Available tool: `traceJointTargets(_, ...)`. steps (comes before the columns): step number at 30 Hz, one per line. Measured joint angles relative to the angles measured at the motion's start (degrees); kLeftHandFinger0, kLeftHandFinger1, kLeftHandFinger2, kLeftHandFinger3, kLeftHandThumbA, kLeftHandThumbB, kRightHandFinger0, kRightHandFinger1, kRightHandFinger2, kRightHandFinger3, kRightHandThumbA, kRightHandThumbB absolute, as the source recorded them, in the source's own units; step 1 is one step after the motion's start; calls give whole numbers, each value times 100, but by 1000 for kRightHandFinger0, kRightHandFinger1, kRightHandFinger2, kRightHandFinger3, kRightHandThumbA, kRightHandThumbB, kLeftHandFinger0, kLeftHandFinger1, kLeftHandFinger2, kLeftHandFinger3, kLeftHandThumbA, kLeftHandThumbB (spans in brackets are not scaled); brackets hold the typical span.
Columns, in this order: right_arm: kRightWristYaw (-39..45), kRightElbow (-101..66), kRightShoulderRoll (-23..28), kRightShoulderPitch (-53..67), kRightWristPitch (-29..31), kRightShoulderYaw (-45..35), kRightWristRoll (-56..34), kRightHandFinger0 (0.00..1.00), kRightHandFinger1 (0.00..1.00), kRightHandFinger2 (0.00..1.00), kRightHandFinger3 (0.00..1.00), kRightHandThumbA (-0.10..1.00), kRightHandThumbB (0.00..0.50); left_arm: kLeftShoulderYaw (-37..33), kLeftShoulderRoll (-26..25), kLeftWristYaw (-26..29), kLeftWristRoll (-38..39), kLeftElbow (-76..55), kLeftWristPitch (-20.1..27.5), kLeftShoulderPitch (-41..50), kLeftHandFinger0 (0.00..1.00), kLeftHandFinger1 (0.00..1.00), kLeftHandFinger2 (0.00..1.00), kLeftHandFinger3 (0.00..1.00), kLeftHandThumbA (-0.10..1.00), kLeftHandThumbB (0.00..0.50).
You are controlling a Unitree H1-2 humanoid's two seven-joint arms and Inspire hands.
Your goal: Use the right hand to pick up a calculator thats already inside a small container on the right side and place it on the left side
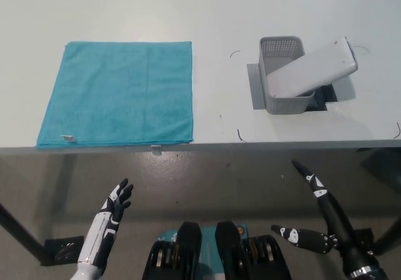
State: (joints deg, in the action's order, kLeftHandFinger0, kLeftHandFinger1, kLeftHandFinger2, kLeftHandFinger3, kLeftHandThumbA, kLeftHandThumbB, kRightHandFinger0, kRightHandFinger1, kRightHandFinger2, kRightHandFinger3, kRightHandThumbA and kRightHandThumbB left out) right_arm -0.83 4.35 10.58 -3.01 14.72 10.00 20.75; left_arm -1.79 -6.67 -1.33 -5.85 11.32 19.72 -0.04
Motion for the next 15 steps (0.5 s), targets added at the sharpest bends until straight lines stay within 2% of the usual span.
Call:
traceJointTargets(2,33,-302,34,50,-102,0,223,1000,1000,1000,1000,743,429,0,0,0,0,5,-2,0,1000,1000,1000,1000,1000,0)
traceJointTargets(4,84,-621,65,69,-216,-2,465,1000,1000,1000,1000,722,431,0,1,-1,0,12,-2,0,1000,1000,1000,1000,1000,0)
traceJointTargets(7,214,-1151,105,52,-397,-8,823,1000,1000,1000,1000,781,439,0,0,-1,0,16,-3,1,1000,1000,1000,1000,1000,0)
traceJointTargets(11,451,-1733,162,-106,-636,-29,1310,1000,1000,1000,1000,796,451,0,1,-1,0,19,-4,1,1000,1000,1000,1000,1000,10)
traceJointTargets(13,576,-1940,212,-272,-746,-46,1544,1000,1000,1000,1000,771,443,0,0,-1,0,22,-3,1,1000,1000,1000,1000,1000,8)
traceJointTargets(15,730,-2078,277,-489,-882,-60,1796,1000,1000,1000,1000,799,437,0,0,-1,0,22,-3,1,1000,1000,1000,1000,1000,0)
